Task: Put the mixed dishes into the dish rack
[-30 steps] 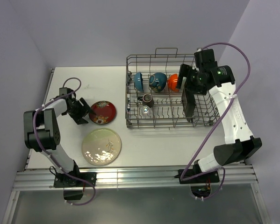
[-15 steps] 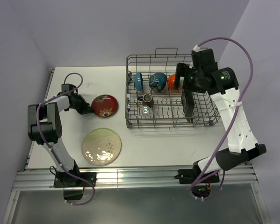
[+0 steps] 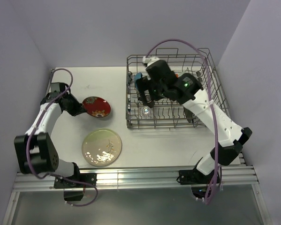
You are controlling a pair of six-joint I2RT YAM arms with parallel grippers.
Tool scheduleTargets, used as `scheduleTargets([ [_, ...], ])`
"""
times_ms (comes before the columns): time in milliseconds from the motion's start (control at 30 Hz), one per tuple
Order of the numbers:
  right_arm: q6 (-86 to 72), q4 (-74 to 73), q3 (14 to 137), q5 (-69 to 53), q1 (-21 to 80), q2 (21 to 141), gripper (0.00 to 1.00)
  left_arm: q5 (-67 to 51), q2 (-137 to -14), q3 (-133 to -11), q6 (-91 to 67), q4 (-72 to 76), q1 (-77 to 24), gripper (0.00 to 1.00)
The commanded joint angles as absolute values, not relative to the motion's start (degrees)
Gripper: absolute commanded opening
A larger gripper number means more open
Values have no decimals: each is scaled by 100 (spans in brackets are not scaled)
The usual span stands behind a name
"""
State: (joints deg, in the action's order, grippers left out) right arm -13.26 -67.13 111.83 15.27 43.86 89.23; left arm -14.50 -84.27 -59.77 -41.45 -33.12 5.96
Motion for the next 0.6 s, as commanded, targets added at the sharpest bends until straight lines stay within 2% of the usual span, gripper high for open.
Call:
scheduleTargets([
  [0,-765,-5741,10820,1968,4983,8982,100,-1415,-7542,-6064,-4324,-4130,598,0],
  [367,289,-4386,10187,1933,6950,9667,98,-1257,-5828,-5959,-4518,-5545,439,0],
  [567,721,-3596,9537,2083,7829,9843,96,-1731,-5073,-6222,-4702,-6371,439,0],
])
